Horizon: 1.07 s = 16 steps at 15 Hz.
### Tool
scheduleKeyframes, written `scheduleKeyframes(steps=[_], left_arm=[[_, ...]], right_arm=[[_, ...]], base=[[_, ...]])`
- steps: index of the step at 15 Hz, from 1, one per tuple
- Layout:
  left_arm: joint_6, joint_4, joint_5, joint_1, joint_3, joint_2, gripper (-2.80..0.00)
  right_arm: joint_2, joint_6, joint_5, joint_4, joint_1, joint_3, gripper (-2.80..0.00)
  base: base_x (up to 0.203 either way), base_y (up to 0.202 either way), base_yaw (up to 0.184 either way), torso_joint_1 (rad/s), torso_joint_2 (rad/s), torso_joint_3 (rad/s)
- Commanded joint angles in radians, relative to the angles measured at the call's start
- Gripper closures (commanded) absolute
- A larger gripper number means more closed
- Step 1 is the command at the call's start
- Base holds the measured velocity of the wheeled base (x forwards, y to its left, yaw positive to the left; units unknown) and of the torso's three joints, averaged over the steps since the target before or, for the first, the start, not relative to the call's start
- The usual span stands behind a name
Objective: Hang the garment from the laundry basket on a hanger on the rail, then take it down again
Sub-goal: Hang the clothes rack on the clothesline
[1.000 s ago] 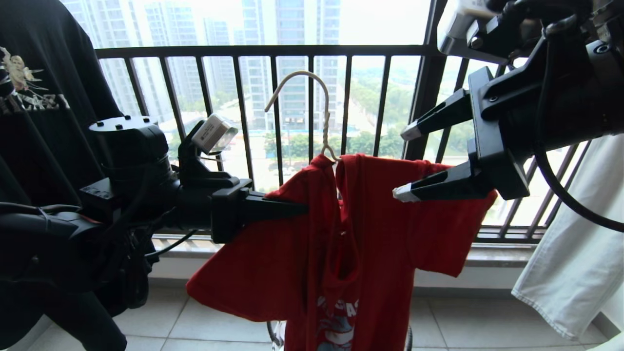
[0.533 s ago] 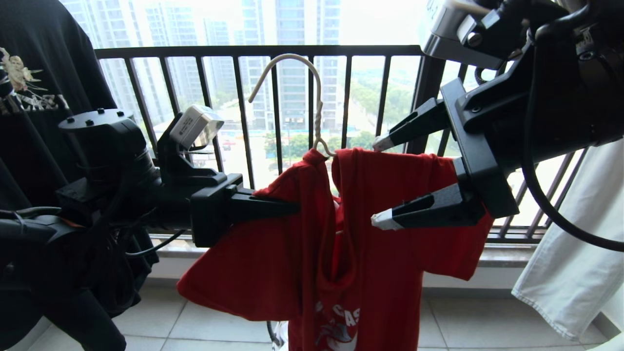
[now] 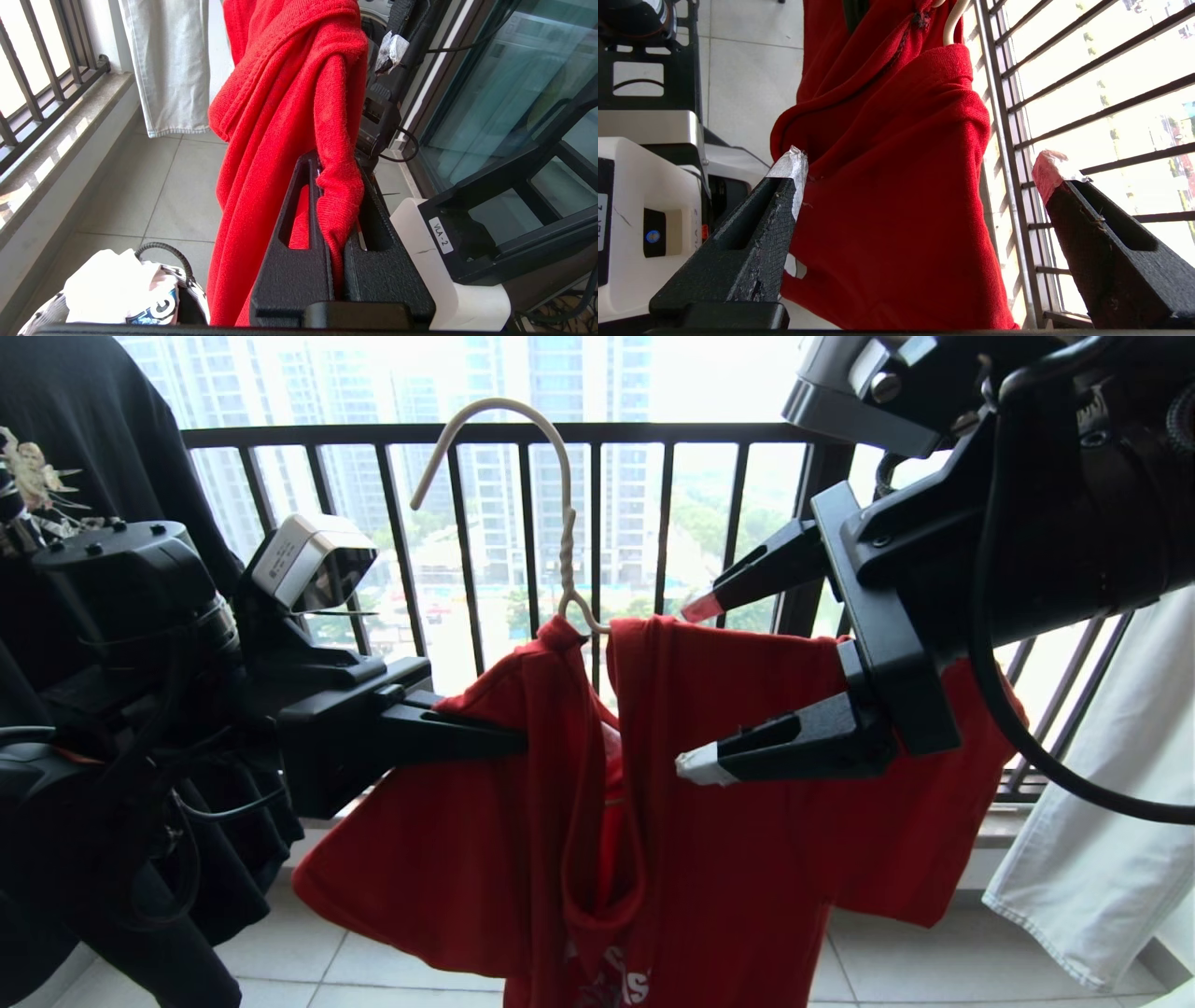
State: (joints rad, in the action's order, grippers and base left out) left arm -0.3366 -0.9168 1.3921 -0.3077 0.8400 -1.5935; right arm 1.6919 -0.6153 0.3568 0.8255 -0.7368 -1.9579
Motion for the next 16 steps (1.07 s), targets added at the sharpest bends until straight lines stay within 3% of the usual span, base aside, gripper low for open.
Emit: scheduleKeyframes(steps=[1,6,9,16], left_arm=[[-0.002,-0.005,0.01,0.01,-0.004,0.014,0.0],[-0.001,-0.045,0.01,0.016,-0.022,0.036,0.0],[-0.007,-0.122,0.008,0.018,-0.048,0.038,0.0],[-0.007,-0.123,0.008,0.039,-0.053,0.073,0.0]], right_arm=[[0.006,0.046,0.028,-0.018,-0.003,0.0,-2.8],[0.018,0.152,0.119,-0.078,-0.013,0.001,-2.8],[0.028,0.157,0.12,-0.083,-0.015,0.001,-2.8],[0.029,0.164,0.117,-0.062,-0.013,0.002,-2.8]], base=[[0.0,0.0,0.0,0.0,0.0,0.0],[0.0,0.0,0.0,0.0,0.0,0.0],[0.0,0.0,0.0,0.0,0.0,0.0],[0.0,0.0,0.0,0.0,0.0,0.0]])
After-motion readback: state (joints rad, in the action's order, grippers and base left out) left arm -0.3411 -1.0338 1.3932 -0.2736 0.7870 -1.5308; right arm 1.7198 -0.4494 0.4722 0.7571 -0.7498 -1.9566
